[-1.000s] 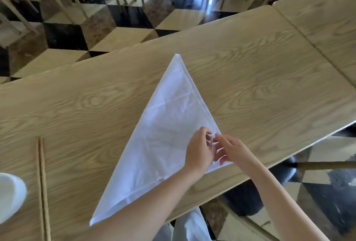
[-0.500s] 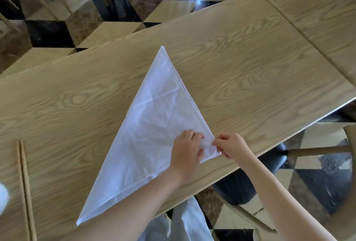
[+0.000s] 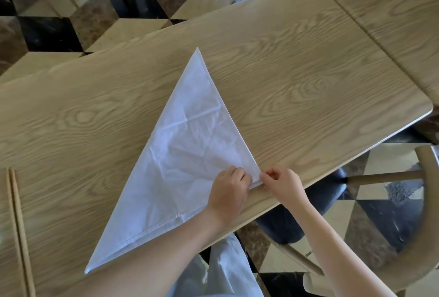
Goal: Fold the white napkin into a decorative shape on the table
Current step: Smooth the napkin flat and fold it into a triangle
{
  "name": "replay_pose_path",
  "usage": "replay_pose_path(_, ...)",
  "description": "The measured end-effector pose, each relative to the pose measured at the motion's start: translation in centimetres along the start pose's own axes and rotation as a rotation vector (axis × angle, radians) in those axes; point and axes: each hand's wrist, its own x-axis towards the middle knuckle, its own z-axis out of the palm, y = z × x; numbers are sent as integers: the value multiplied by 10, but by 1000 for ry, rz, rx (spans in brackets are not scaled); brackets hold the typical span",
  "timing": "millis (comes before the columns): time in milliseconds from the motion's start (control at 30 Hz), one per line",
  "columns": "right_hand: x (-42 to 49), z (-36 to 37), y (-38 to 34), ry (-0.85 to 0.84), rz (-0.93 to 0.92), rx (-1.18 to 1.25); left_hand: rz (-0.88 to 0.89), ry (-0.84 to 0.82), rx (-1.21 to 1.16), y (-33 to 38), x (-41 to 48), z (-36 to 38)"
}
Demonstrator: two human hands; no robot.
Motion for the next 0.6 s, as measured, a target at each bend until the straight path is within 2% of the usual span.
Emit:
replay_pose_path(133,-5,2,2,43,41,37,24,-18,52,2,-5,3)
replay_pose_path(400,-8,7,0,101,88,15,48,46,77,0,-9,13)
replay_pose_path(600,-7,4,-3,62,78,-35,64,13,-71,-9,-16,14)
